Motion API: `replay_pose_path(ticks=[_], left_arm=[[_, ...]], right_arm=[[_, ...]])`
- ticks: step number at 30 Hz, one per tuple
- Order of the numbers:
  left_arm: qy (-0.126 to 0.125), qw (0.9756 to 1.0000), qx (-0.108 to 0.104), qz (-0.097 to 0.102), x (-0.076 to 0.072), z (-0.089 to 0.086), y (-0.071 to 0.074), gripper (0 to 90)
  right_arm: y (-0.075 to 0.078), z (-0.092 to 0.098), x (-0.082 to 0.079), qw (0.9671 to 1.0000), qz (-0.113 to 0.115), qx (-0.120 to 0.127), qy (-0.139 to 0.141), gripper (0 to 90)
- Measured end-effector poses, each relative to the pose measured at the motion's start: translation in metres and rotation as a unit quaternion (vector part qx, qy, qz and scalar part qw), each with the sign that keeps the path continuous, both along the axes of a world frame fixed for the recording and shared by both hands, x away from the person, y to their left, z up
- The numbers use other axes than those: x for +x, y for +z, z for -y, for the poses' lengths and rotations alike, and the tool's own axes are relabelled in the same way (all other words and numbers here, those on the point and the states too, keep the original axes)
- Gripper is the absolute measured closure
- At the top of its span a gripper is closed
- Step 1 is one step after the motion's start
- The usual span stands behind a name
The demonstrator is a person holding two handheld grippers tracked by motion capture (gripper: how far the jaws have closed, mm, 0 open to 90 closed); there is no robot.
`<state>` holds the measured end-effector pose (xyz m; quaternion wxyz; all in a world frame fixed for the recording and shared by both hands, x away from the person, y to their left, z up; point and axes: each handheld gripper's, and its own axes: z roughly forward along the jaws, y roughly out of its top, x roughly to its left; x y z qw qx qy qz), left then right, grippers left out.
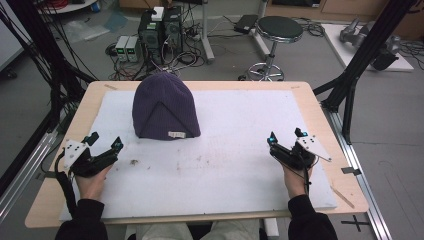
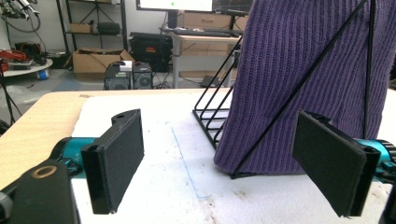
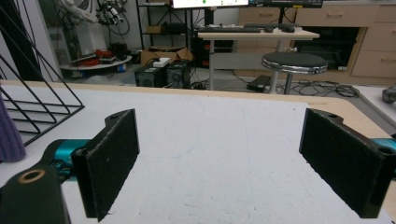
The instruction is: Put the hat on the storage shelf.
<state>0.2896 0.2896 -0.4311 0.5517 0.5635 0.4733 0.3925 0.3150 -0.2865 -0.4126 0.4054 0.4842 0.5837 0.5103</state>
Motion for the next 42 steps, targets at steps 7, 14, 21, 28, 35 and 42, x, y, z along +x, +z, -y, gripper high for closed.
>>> replay_pose_path(ticks=[7, 14, 21, 28, 35, 42], left_arm=[[-0.005, 1.0, 0.001, -0.002, 0.0003, 0.0014, -0.0019, 17.6], [-0.013, 0.9999, 0.004, -0.001, -0.0008, 0.0044, -0.0014, 17.6], [-0.015, 0.9999, 0.001, -0.002, -0.0008, 0.0045, -0.0016, 17.9], [-0.017, 0.9999, -0.001, -0.001, -0.0015, 0.005, -0.0013, 18.1], [-0.018, 0.9998, -0.002, -0.002, -0.0015, 0.0046, -0.0021, 18.1], [-0.021, 0.9998, -0.003, -0.001, -0.0024, 0.0043, -0.0022, 18.1]], right_arm=[[-0.0004, -0.0006, 0.0, 1.0, -0.004, 0.001, 0.0, 11.4], [-0.0006, -0.0004, 0.0, 1.0, -0.007, 0.003, 0.002, 11.4], [-0.0005, -0.0003, -0.0001, 0.9999, -0.009, 0.006, 0.003, 11.4], [-0.0008, -0.0001, 0.0002, 0.9999, -0.011, 0.005, 0.002, 11.4], [-0.001, -0.0006, 0.0003, 0.9999, -0.012, 0.004, 0.004, 11.4], [-0.0006, 0.0004, 0.0, 1.0, -0.008, 0.005, 0.002, 11.4]])
